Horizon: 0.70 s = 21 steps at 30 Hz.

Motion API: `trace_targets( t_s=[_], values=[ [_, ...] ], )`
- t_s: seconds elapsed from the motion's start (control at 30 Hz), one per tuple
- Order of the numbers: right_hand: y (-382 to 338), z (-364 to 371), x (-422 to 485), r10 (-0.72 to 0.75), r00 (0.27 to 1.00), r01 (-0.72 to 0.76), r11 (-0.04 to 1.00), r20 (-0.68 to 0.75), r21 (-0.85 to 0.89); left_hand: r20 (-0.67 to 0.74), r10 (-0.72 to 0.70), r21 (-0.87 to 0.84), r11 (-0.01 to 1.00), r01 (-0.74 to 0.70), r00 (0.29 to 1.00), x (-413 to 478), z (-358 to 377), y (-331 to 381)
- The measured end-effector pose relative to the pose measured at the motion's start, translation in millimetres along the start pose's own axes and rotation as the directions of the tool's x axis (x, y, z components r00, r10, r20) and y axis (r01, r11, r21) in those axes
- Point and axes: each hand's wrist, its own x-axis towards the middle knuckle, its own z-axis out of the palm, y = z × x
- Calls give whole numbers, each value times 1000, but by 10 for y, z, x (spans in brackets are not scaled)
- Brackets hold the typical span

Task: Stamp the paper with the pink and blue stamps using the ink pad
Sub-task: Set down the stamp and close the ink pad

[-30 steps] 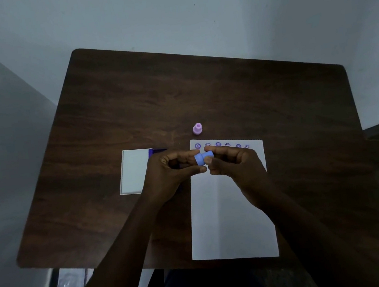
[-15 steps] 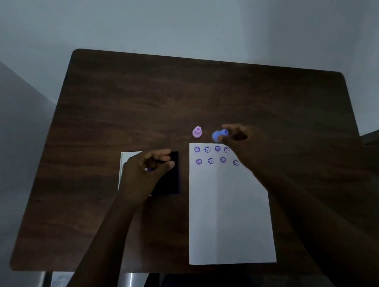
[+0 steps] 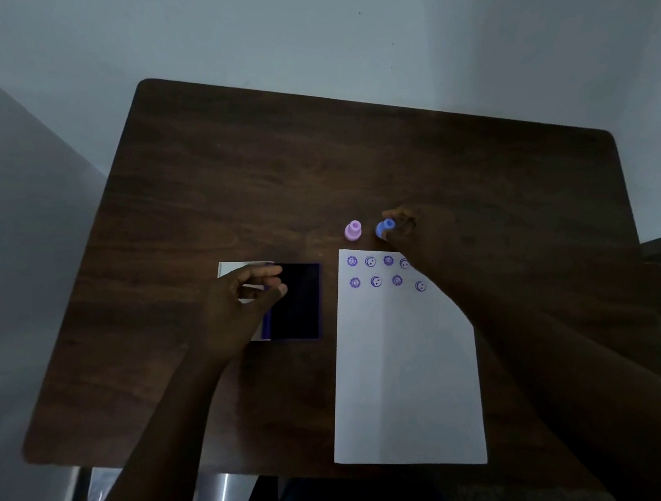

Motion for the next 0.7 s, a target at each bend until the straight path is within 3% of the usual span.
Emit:
trace_targets(
  t_s=[0.3,0.47,0.7],
  values=[
    [116,123,105,-70,998,69,995,-9,-74,-4,11,26,1000,-11,1000,12,-34,8],
    [185,188,138,-90,994,99,978,56,-182,2,-12,34,999,12,1000,36,-42,4],
    [100,168,-238,-151,975,130,983,-164,-130,-74,-59,105,992,66,996,55,-105,-29]
  ],
)
